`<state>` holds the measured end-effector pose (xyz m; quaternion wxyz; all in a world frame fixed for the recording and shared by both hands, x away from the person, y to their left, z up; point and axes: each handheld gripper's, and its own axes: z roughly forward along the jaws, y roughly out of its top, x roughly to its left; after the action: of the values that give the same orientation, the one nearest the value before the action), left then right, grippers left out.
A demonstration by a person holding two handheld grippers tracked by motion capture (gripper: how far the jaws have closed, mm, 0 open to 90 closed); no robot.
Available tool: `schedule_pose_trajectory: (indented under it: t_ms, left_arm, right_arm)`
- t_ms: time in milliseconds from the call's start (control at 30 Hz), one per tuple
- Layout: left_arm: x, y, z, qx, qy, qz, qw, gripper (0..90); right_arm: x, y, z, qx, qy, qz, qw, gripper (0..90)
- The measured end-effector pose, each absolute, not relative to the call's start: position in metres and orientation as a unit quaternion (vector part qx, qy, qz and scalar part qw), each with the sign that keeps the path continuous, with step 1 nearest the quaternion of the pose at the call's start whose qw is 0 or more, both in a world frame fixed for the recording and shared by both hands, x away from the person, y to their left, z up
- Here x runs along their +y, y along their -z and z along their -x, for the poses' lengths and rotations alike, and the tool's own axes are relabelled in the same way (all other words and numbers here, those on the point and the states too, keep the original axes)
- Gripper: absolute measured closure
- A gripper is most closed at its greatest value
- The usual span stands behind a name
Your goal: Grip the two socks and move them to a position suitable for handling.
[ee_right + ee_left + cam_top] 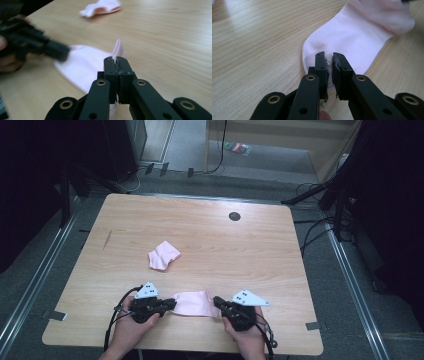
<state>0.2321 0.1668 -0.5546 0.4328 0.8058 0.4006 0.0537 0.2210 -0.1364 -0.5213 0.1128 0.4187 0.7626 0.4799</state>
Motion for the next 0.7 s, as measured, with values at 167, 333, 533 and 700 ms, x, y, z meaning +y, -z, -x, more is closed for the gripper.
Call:
schedule_pose_trajectory:
  t_ms: [167,333,533,700]
  left_arm:
    - [0.166,0.554,-0.231,0.397,-0.062,-0.809,0.429,83.3]
    - [0.165,0.555,-0.230,0.400,-0.062,-0.806,0.433,83.3]
    - [0.170,0.556,-0.230,0.408,-0.036,-0.796,0.446,77.1]
    - [0.170,0.556,-0.230,0.410,-0.036,-0.795,0.446,77.6]
  right_arm:
    - [-0.162,0.530,-0.236,0.738,-0.459,-0.481,0.113,88.3]
    - [-0.172,0.540,-0.245,0.727,-0.442,-0.513,0.116,87.0]
    - [-0.176,0.531,-0.243,0.706,-0.456,-0.523,0.141,78.6]
    - [-0.152,0.537,-0.238,0.746,-0.458,-0.471,0.109,78.7]
